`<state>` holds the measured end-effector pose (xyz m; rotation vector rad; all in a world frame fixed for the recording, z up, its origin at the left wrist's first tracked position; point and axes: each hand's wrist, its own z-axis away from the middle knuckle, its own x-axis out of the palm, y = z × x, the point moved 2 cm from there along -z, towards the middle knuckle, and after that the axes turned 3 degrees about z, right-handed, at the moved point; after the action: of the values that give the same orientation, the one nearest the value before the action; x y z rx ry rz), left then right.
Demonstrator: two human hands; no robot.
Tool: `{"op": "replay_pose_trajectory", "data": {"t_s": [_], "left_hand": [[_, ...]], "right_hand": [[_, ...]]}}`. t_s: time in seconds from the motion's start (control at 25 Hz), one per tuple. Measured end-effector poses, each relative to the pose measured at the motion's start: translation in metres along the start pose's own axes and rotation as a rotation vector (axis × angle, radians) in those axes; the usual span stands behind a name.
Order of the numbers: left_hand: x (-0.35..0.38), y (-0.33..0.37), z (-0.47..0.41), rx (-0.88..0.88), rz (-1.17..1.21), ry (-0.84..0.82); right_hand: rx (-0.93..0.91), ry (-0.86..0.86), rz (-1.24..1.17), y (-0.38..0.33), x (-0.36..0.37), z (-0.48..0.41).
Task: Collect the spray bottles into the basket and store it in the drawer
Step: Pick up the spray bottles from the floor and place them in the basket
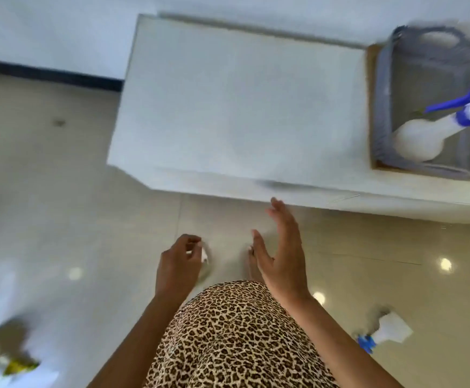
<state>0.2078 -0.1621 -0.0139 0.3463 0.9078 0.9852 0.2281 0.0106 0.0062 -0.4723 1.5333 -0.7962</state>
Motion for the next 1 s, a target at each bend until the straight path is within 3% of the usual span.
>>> {"op": "replay_pose_trajectory", "data": {"t_s": [0.2, 0.32, 0.4, 0.56, 0.68, 0.84, 1.0], "left_hand": [[-0.034, -0.135, 0.024, -0.179, -0.151, 0.016], [-0.017, -0.203, 0.008, -0.263, -0.182, -0.031], [0.004, -0.236, -0.014, -0.286, -0.206, -0.071], [0.074, -0.307, -0.083, -0.25, -0.214, -0.091], [0.136, -0.364, -0.132, -0.196, -0.297, -0.092], [0.165, -0.401, -0.152, -0.187, -0.401, -0.003], [0.159, -0.397, -0.142, -0.181, -0.306, 0.096]], "right_hand": [[0.039, -0.517, 0.152, 0.003, 0.096, 0.076], [0.2, -0.781, 0.264, 0.047, 0.16, 0.1], [0.365, -0.85, 0.279, 0.08, 0.204, 0.1], [0.907, -0.726, 0.065, 0.151, 0.304, 0.085], [1.159, -0.612, -0.189, 0.217, 0.384, 0.078], [1.287, -0.582, -0.567, 0.245, 0.439, 0.081], [1.254, -0.499, -0.626, 0.229, 0.442, 0.08]]}}
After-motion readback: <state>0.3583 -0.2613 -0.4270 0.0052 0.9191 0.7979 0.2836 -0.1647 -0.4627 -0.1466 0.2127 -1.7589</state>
